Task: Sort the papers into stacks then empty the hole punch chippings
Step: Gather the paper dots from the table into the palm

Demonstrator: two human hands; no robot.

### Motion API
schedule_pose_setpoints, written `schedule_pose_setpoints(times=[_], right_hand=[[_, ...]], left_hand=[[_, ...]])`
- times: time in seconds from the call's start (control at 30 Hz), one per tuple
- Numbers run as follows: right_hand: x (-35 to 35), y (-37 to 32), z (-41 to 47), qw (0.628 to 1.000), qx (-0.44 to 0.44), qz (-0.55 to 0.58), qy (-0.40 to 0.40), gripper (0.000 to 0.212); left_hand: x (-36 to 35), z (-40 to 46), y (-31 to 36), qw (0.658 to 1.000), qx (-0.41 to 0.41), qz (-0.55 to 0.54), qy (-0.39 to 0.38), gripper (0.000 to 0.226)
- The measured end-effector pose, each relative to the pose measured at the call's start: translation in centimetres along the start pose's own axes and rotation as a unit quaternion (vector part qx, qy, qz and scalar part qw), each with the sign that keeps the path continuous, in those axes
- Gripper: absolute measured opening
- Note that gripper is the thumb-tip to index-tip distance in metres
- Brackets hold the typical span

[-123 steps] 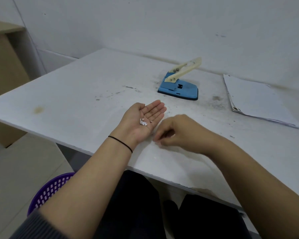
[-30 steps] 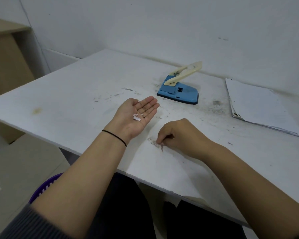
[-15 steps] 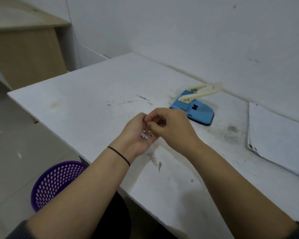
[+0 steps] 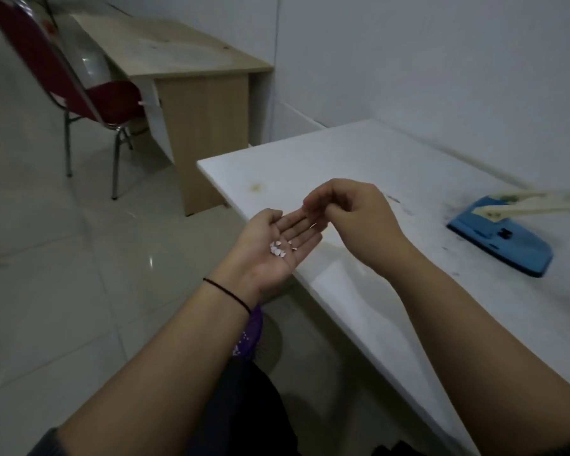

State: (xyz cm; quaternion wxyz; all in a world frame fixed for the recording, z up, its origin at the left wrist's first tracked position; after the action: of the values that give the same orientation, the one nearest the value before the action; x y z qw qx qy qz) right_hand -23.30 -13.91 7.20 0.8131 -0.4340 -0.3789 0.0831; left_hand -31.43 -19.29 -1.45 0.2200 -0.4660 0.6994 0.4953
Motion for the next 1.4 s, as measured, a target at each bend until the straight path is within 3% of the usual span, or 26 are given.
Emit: schedule_pose_setpoints(times=[0.23, 0.47, 0.83, 1.07, 1.2, 1.4], right_hand=[[-10.0, -2.0, 1.6, 0.998, -0.019, 0.043, -0.04, 0.028], [-19.0, 0.7, 2.2, 0.99, -0.062, 0.059, -0.113, 0.02], [-27.5, 10.8, 2.5, 0.967, -0.164, 0.121, -0.155, 0.024], [-32.7, 18.1, 1.8, 0.95, -0.22, 0.104, -0.198, 0.027], [-35.0, 21.9, 1.0, 0.942, -0.257, 0.115, -0.184, 0.028], [-39.5, 28.4, -2.1, 0.906, -0.338, 0.118, -0.225, 0.029]], left_hand=[[8.4, -3.8, 6.6, 0.999, -0.034, 0.004, 0.031, 0.043], [16.1, -2.6, 8.1, 0.996, -0.02, -0.031, 0.082, 0.043], [26.1, 3.9, 5.8, 0.985, 0.01, -0.111, 0.13, 0.041], [32.6, 9.2, 2.7, 0.974, 0.035, -0.139, 0.177, 0.038], [36.5, 11.8, 0.8, 0.965, 0.059, -0.144, 0.212, 0.04], [42.0, 15.0, -3.4, 0.949, 0.107, -0.14, 0.26, 0.042]])
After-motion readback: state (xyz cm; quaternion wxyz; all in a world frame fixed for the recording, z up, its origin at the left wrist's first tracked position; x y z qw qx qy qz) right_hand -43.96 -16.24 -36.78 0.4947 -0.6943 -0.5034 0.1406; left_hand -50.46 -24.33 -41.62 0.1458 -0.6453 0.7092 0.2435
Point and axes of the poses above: each hand's wrist, its own z-axis towards the middle knuckle, its own x-axis out of the back of the hand, y = z × x, the point moved 7 cm from there along z, towards the middle knuckle, and after that the axes turned 4 degrees about x, right-handed, at the moved point
